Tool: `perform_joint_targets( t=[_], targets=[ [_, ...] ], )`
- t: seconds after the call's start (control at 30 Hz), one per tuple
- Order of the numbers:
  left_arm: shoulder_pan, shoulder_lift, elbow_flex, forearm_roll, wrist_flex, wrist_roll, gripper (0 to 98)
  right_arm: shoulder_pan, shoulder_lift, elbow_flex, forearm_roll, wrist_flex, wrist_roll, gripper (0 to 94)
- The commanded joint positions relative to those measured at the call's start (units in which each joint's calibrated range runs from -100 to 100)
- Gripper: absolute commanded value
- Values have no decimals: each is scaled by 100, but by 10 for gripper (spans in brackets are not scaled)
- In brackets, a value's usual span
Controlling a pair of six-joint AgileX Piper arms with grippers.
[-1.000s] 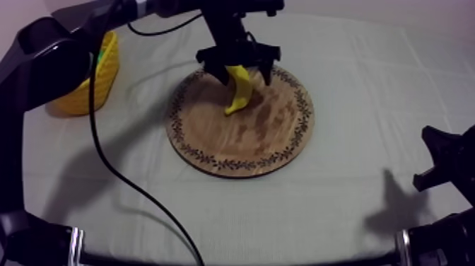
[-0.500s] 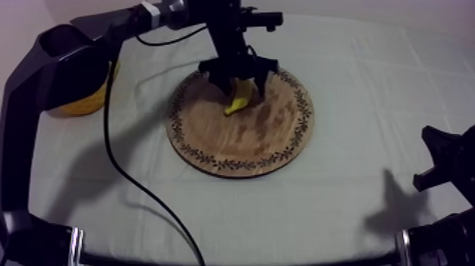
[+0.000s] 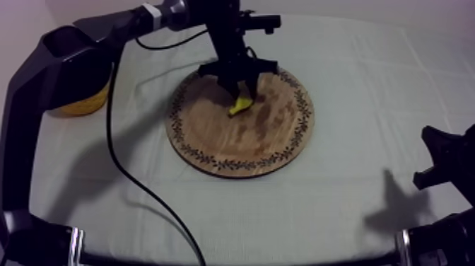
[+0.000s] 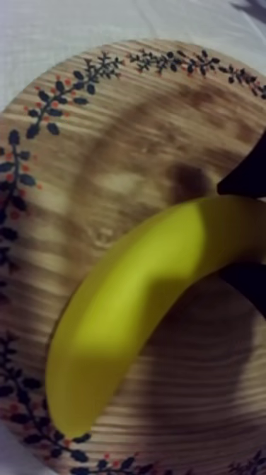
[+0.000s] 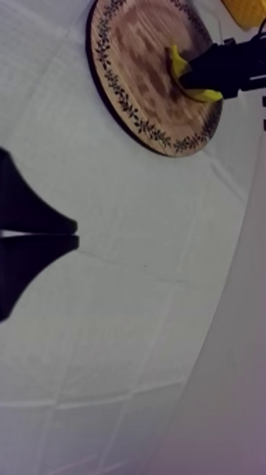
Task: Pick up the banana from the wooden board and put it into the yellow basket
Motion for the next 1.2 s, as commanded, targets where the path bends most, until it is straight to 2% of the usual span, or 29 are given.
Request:
perform_joint_targets(
  t=[0.0, 0.3, 0.63, 0.93, 1.17],
  targets=[
    [13, -81, 0, 16, 23, 35, 277, 1, 0, -3, -3, -1, -38, 3],
    [95, -904, 186, -98, 153, 207, 230, 1, 0, -3, -3, -1, -412, 5],
    [-33, -2796, 415, -586, 425, 390, 239, 1, 0, -3, -3, -1, -162, 5],
    [-569, -4639, 895, -936, 487, 291, 239, 1, 0, -3, -3, -1, -70, 5],
    [-1189, -5709, 1924, -1160, 490, -33, 277, 1, 0, -3, -3, -1, -48, 5]
  ],
)
